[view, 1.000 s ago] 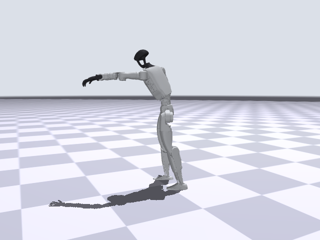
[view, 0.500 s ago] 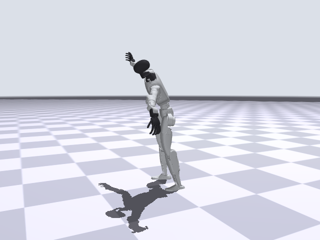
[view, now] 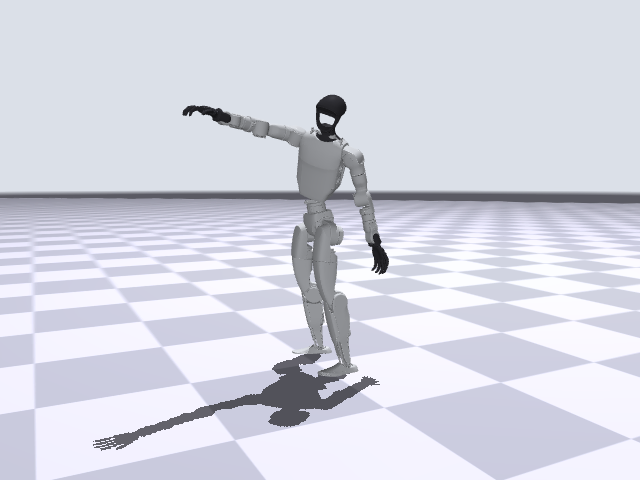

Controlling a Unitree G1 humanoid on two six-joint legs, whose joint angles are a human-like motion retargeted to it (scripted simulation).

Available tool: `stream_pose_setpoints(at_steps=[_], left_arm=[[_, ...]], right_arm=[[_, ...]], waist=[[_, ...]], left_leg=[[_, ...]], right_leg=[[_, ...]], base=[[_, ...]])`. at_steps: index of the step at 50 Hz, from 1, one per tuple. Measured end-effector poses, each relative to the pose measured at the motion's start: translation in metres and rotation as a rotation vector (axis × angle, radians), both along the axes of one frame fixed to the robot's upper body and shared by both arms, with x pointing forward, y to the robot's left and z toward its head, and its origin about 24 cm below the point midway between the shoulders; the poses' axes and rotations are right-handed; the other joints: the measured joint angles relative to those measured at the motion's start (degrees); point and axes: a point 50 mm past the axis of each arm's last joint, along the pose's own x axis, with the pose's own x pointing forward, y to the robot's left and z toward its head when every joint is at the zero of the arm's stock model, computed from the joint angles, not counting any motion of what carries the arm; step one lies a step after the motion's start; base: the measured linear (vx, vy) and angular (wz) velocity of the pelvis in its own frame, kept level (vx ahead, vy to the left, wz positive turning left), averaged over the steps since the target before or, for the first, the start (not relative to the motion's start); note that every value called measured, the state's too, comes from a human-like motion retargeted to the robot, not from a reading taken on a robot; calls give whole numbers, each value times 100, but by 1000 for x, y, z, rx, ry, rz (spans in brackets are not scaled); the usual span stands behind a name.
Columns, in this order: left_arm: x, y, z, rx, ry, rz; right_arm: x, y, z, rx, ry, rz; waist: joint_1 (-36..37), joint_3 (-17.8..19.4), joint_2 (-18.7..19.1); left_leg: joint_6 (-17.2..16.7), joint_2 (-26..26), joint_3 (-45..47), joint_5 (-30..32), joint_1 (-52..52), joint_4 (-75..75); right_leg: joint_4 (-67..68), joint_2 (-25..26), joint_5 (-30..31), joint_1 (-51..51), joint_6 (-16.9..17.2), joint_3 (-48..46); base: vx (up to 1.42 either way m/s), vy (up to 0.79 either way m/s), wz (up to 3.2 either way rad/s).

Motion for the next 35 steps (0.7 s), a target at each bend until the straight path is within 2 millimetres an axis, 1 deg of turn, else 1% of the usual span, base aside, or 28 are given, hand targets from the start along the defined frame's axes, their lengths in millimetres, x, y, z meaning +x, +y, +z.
stream_pose_setpoints(at_steps=[3, 5, 8, 10, 13, 16, 18, 21, 23, 25, 28, 30, 32, 33, 35], left_arm=[[-4, -20, -11, -72, -51, 119], [-7, -29, -15, -103, -82, 201], [-12, -32, -17, -119, -134, 325], [-15, -26, -14, -108, -170, 402], [-19, -8, -5, -66, -215, 502], [-23, 19, 12, 11, -254, 593], [-23, 42, 28, 80, -285, 647], [-20, 80, 59, 199, -356, 713], [-16, 105, 85, 281, -425, 748], [-11, 129, 115, 362, -510, 775], [-3, 162, 168, 487, -664, 795], [3, 181, 209, 574, -774, 790], [8, 197, 255, 665, -887, 763], [11, 202, 279, 711, -942, 743], [17, 209, 330, 805, -1053, 689]], right_arm=[[16, 2, -55, 73, 149, 22], [21, 1, -96, 115, 250, 23], [16, -3, -164, 167, 402, 7], [5, -5, -215, 205, 508, -9], [-22, -3, -290, 272, 681, -35], [-60, 8, -360, 351, 861, -46], [-90, 19, -400, 400, 979, -39], [-139, 38, -448, 470, 1144, -15], [-174, 49, -473, 526, 1243, -6], [-211, 55, -492, 602, 1328, -24], [-269, 52, -507, 774, 1406, -148], [-306, 43, -509, 912, 1407, -295], [-337, 26, -504, 1034, 1343, -480], [-350, 16, -499, 1080, 1290, -572], [-368, -5, -486, 1134, 1159, -735]], waist=[[339, 106, 217], [530, 140, 389], [751, 124, 668], [858, 73, 836], [961, -74, 1100], [976, -282, 1371], [937, -444, 1556], [802, -707, 1848], [663, -885, 2058], [485, -1060, 2284], [130, -1303, 2665], [-159, -1446, 2938], [-497, -1561, 3223], [-681, -1607, 3366], [-1078, -1668, 3650]], left_leg=[[-36, -94, -355, 91, -65, -43], [-76, -158, -592, 165, -95, -92], [-162, -245, -927, 292, -110, -195], [-229, -297, -1134, 386, -99, -286], [-321, -352, -1366, 522, -72, -420], [-373, -385, -1510, 641, -38, -541], [-378, -397, -1556, 706, -18, -605], [-343, -406, -1549, 768, -1, -658], [-302, -407, -1505, 786, 0, -665], [-258, -405, -1434, 786, -6, -649], [-212, -394, -1292, 755, -21, -587], [-205, -380, -1184, 723, -29, -532], [-226, -361, -1070, 684, -29, -472], [-245, -349, -1011, 664, -26, -442], [-293, -323, -893, 625, -14, -385]], right_leg=[[-2, -52, -77, 147, -76, -372], [-3, -82, -123, 251, -117, -627], [-5, -117, -184, 409, -159, -997], [-10, -134, -217, 517, -178, -1230], [-12, -151, -256, 639, -209, -1500], [-15, -163, -285, 717, -250, -1671], [-20, -171, -299, 743, -276, -1729], [-31, -183, -312, 740, -306, -1731], [-39, -192, -316, 716, -318, -1687], [-48, -200, -318, 679, -325, -1614], [-56, -210, -313, 611, -327, -1465], [-55, -214, -308, 565, -326, -1352], [-46, -215, -301, 524, -319, -1233], [-40, -215, -298, 504, -314, -1172], [-22, -214, -292, 469, -303, -1051]], base=[[2, -1, 114], [1, -1, 116], [0, -1, 111], [0, -1, 101], [-1, -2, 80], [-2, -2, 51], [-2, -3, 25], [0, 0, 0], [-1, -2, -11], [-3, -4, -32], [-3, -3, -43], [-3, -3, -49], [-3, -3, -52], [-3, -2, -53], [-3, -2, -53]])
